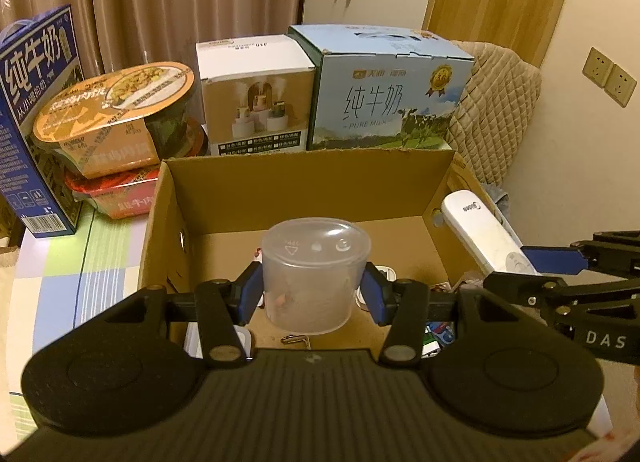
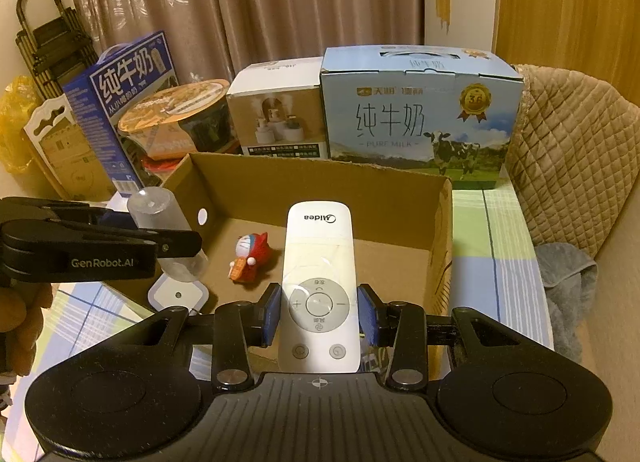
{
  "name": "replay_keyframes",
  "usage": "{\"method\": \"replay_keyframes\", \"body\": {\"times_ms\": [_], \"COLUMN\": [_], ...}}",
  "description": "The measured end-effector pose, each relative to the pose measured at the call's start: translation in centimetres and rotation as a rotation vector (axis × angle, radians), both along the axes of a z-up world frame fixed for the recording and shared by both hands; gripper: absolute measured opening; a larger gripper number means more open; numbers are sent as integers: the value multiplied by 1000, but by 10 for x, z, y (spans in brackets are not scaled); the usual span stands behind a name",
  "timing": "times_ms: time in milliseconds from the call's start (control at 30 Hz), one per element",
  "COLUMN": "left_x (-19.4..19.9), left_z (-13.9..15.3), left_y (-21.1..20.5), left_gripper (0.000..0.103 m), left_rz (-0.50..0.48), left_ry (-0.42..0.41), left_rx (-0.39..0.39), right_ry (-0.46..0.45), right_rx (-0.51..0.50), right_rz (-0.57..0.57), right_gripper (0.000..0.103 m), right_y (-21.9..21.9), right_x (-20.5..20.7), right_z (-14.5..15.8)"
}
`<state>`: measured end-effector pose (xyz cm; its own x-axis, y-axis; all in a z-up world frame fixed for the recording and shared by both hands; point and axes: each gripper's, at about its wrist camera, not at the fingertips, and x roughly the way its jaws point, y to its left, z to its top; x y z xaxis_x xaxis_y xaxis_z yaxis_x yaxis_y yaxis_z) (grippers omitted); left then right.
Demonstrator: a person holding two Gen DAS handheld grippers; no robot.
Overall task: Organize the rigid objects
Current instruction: 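Open the left gripper releasing the cup while the right gripper releases the remote into the box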
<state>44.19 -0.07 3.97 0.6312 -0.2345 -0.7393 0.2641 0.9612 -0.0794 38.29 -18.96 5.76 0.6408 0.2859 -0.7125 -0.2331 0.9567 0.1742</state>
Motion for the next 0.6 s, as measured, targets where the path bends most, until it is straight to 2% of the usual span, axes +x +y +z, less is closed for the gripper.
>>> {"method": "replay_keyframes", "body": {"times_ms": [300,333,367,400,600], "left_x": [10,11,12,11,8], "left_z": [-19,-21,-22,-22,-18], "left_y": [-6,-7,-7,-7,-3], "left_gripper": [48,51,65,68,68], "left_rz": [10,18,24,28,37], "left_ry": [19,17,16,12,5], "left_rx": [0,4,5,0,-5], "right_ry": [7,9,9,10,12], "right_rx": [6,7,7,6,12], "right_rz": [-9,-11,-13,-14,-21], "right_gripper": [37,37,37,37,37], "right_y": [-3,-3,-4,-5,-8], "right_x": [5,5,5,5,5], "right_z": [-6,-7,-7,-8,-8]}}
